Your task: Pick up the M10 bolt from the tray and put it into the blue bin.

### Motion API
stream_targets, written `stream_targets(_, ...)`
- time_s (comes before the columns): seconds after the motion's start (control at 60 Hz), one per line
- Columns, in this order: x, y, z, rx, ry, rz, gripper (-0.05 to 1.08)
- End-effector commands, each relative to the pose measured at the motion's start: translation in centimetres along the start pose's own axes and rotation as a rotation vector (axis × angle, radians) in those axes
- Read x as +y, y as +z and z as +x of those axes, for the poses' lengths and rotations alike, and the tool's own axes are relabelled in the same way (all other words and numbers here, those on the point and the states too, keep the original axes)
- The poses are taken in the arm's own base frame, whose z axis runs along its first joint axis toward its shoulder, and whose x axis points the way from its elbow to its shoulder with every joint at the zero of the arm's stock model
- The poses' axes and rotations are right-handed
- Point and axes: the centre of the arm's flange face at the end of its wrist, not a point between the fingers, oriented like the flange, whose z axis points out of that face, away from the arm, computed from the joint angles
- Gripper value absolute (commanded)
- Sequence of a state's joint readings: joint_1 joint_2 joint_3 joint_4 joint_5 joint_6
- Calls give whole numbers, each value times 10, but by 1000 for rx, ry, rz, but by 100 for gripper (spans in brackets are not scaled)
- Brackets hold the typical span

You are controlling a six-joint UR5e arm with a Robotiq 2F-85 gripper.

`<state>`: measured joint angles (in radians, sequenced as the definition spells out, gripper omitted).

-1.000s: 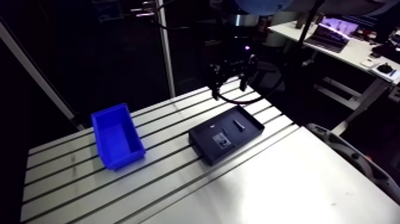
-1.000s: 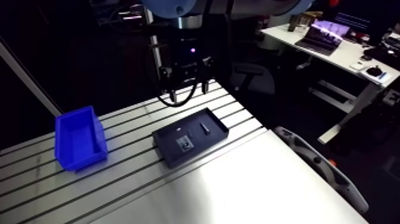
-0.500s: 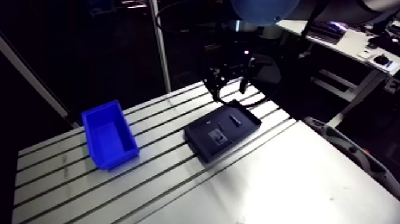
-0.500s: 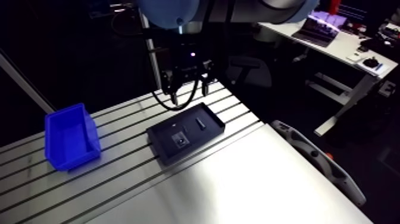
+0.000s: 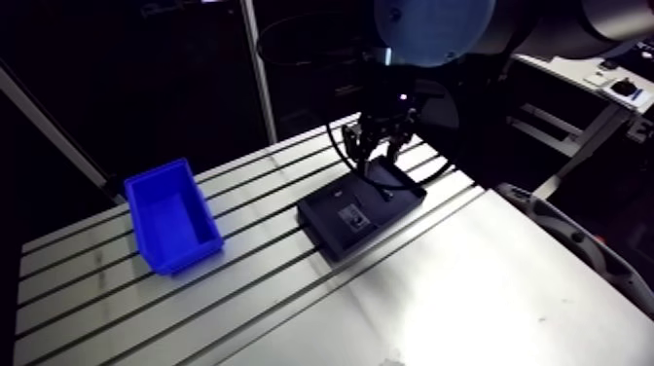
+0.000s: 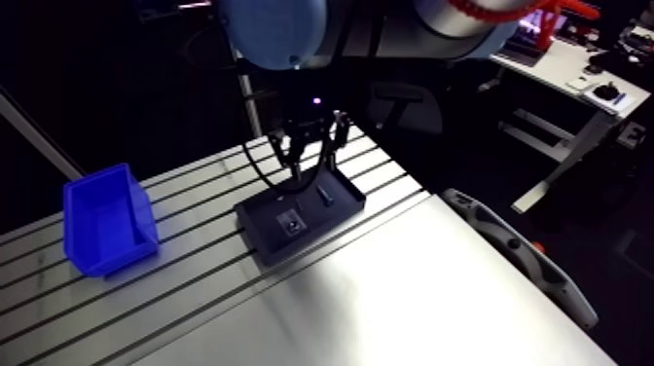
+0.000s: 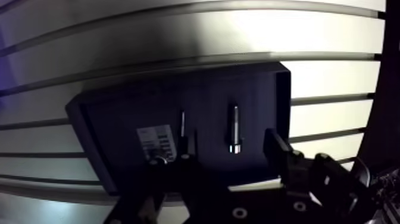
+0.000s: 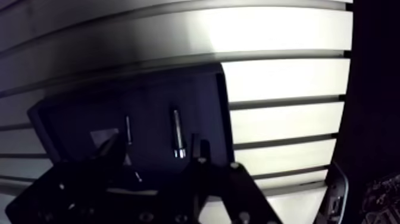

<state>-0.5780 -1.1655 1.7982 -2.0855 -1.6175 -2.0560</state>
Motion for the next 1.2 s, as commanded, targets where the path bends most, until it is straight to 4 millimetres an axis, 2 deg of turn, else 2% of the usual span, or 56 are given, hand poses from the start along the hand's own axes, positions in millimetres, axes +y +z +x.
stream_targets(0.017, -1, 9, -2, -12, -7, -2, 45)
stream_targets(0.15, -2, 12, -4, -14, -11, -1, 50)
stream_targets(0.683, 21, 22, -10, -26, -21, -21, 50)
stream_targets(1.2, 19, 25, -11, -32, -21, -16, 50)
